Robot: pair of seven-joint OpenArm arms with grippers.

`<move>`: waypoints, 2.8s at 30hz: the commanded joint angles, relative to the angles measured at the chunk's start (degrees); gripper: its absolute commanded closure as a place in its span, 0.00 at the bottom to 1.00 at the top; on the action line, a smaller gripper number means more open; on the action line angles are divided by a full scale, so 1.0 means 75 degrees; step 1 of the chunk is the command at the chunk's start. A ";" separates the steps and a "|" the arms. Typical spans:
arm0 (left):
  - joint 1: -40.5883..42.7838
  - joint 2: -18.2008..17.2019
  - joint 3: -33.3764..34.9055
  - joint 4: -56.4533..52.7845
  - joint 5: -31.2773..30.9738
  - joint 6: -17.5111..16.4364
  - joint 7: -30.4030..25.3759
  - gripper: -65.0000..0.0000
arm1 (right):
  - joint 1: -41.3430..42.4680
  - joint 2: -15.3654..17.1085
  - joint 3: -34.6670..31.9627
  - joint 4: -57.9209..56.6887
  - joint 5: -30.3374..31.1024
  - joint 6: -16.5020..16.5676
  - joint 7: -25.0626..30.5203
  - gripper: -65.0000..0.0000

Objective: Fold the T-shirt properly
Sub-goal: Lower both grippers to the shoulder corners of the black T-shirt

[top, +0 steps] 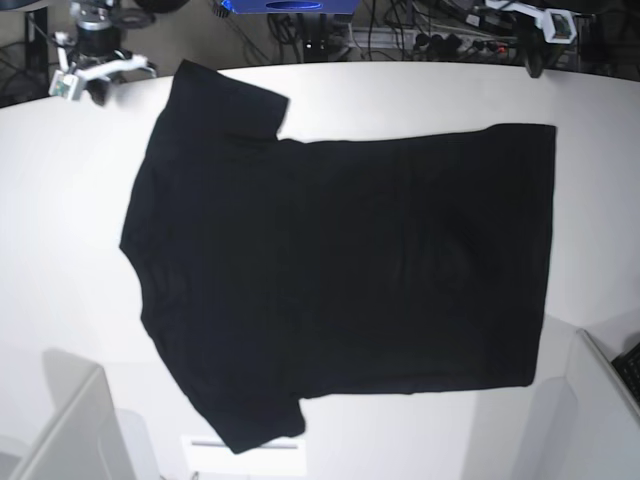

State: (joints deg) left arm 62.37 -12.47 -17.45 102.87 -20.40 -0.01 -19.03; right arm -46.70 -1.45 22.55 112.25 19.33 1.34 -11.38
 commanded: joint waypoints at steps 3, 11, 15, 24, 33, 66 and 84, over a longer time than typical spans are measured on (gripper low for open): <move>0.0012 -0.0043 -0.0293 0.0157 -0.0380 0.0031 -0.0153 1.00 | 0.0137 0.0047 -0.0445 0.0231 -0.0005 -0.0009 0.0175 1.00; -0.0175 -0.0043 -0.0879 0.0086 -0.1165 -0.0004 -0.0142 0.50 | 0.0524 0.0047 -0.1347 0.0184 0.0171 -0.0009 0.0175 0.18; -0.0269 -0.0230 -0.0926 -0.0043 -0.1880 -0.0872 -0.0142 0.28 | 0.0700 0.0129 -0.1230 0.0125 0.1214 -0.0009 0.0140 0.15; -0.0832 -0.0477 -0.1371 -0.0359 -0.3521 -0.2021 0.1312 0.32 | 0.1415 0.0352 -0.0222 -0.0484 0.2539 -0.0009 -0.1783 0.24; -0.1687 -0.0102 -0.2789 -0.0359 -0.4025 -0.2794 0.3469 0.32 | 0.1473 0.0340 -0.0246 -0.1129 0.2562 0.0002 -0.1783 0.25; -0.3750 0.0309 -0.3211 -0.2141 -0.4002 -0.3158 0.5649 0.32 | 0.1438 0.0375 -0.1254 -0.2113 0.2527 0.0002 -0.1794 1.00; -0.4829 0.0320 -0.3211 -0.2399 -0.4002 -0.3122 0.6950 0.33 | 0.1473 0.0375 -0.1242 -0.2102 0.2527 0.0002 -0.1794 1.00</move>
State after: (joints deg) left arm 25.74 -9.54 -41.41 84.29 -50.02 -23.18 32.42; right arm -34.74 1.39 13.32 97.10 40.10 3.05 -20.60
